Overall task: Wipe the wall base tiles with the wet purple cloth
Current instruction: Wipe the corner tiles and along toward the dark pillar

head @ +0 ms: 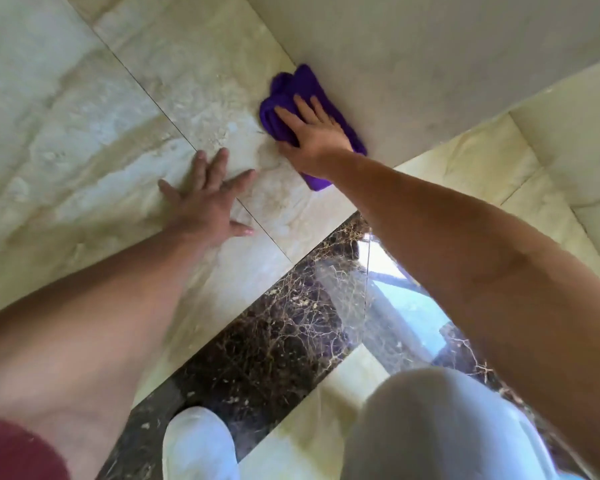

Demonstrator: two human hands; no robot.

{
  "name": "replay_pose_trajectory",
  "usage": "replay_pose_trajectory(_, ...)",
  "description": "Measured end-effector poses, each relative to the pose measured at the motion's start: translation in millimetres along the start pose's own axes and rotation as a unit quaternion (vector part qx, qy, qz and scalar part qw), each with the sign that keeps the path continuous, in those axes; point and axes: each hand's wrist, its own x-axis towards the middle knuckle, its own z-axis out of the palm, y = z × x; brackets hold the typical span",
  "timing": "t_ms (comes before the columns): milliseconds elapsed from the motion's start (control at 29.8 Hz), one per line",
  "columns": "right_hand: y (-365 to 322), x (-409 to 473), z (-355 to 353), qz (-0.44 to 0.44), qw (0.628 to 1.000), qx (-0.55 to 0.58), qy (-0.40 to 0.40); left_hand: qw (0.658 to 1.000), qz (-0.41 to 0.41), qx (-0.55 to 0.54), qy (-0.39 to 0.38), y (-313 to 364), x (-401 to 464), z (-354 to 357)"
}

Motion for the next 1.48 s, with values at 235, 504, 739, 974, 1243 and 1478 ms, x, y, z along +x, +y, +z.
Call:
replay_pose_trajectory(235, 9.3, -101.4, -51.5, -0.042, 0.997, -0.067, 0.005, 1.000, 0.002, -0.002, -0.011, -9.6, -19.0, -8.8)
replay_pose_trajectory(504, 13.9, -16.8, 13.3, -0.095, 0.986, -0.073, 0.116, 0.999, 0.013, -0.002, 0.033, -16.3, 4.9, -6.8)
replay_pose_trajectory(739, 60.5, -66.6, 86.3, -0.105, 0.977, -0.044, 0.180, 0.999, 0.036, 0.004, 0.000, -25.8, 3.9, 16.1)
replay_pose_trajectory(974, 52.4, -69.9, 24.2, -0.061, 0.997, -0.047, 0.022, 0.996, 0.023, -0.055, -0.072, -52.1, -19.7, -94.1)
replay_pose_trajectory(1243, 43.0, -53.1, 43.1, -0.063, 0.988, -0.085, 0.114, 1.000, 0.010, 0.010, 0.009, -97.7, 5.8, -93.6)
replay_pose_trajectory(1478, 10.9, 83.8, 0.8, -0.163, 0.963, -0.064, 0.204, 0.998, -0.002, 0.022, 0.059, -109.5, 63.6, -63.4)
